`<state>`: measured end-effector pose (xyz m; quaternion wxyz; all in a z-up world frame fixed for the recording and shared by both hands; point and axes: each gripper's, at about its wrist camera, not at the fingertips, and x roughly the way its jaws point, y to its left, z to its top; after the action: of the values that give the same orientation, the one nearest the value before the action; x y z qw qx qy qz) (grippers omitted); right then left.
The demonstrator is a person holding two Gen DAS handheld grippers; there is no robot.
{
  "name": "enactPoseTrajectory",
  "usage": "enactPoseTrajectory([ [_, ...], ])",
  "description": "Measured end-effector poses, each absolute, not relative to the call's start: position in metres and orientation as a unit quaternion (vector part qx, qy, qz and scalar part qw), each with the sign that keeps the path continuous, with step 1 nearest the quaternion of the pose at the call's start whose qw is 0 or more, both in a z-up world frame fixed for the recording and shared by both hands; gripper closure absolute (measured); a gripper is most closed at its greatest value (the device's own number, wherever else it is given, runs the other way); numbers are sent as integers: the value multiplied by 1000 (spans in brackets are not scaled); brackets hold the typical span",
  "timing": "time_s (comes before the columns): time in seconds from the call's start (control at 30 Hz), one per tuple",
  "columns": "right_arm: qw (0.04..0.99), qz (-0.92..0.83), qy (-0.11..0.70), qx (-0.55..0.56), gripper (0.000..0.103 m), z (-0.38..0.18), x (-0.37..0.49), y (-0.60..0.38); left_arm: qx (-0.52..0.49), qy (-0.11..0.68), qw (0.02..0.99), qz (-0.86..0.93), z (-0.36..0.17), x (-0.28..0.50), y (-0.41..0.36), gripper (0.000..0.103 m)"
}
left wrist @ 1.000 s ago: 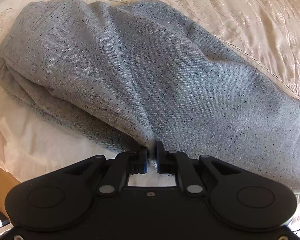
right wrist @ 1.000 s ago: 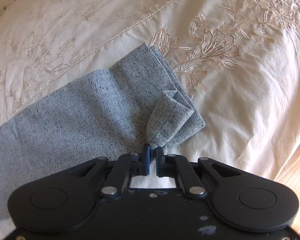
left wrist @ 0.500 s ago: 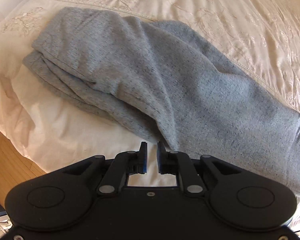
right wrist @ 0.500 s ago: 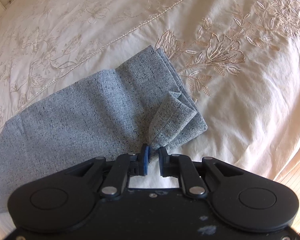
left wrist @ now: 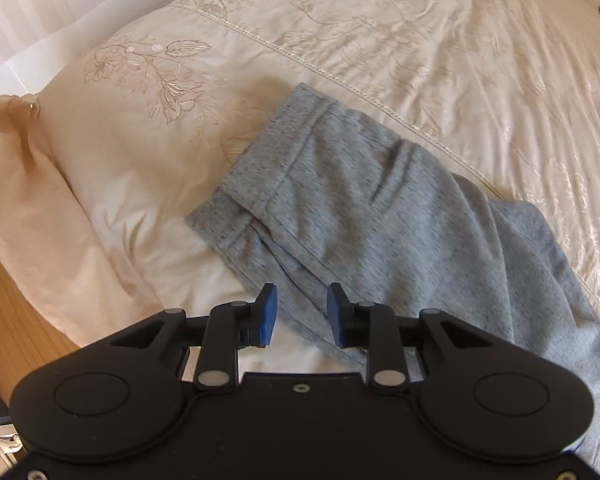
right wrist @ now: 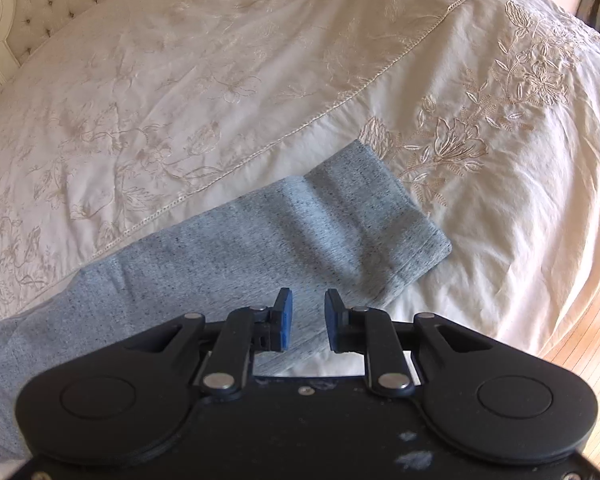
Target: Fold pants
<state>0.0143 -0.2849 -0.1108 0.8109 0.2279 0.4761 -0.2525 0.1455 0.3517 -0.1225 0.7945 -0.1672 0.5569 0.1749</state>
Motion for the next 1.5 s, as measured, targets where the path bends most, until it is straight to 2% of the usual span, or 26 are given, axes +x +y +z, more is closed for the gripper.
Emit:
enactPoseTrajectory([
  [0.13,817,-234,474,229,82,-106,22,-215,-198,565,785,160,-138,160,388,65],
  [0.3,819,-207,480,238,82,-107,31,-138,-169,579,785,142,-146,184,414,64],
  [0.4,820,-176,489,238,82,-108,36,-100,-172,588,781,127,-151,195,427,56],
  [0.67,824,-23,529,202,81,-111,61,-9,-186,593,778,92,-162,212,428,54],
  [0.7,825,-4,534,186,81,-111,64,6,-185,590,781,88,-162,213,426,62],
  [0.73,827,14,537,168,81,-111,67,19,-182,584,787,81,-161,213,425,100],
  [0.83,828,62,543,124,80,-112,78,56,-159,572,800,83,-149,211,419,99],
  [1.13,821,158,546,49,79,-122,100,131,-178,541,819,66,-96,196,442,99],
  [1.33,818,200,539,-7,78,-131,111,166,-199,548,809,72,-94,179,450,99],
  [1.5,818,201,539,6,77,-138,128,176,-201,558,801,78,-101,170,454,99],
])
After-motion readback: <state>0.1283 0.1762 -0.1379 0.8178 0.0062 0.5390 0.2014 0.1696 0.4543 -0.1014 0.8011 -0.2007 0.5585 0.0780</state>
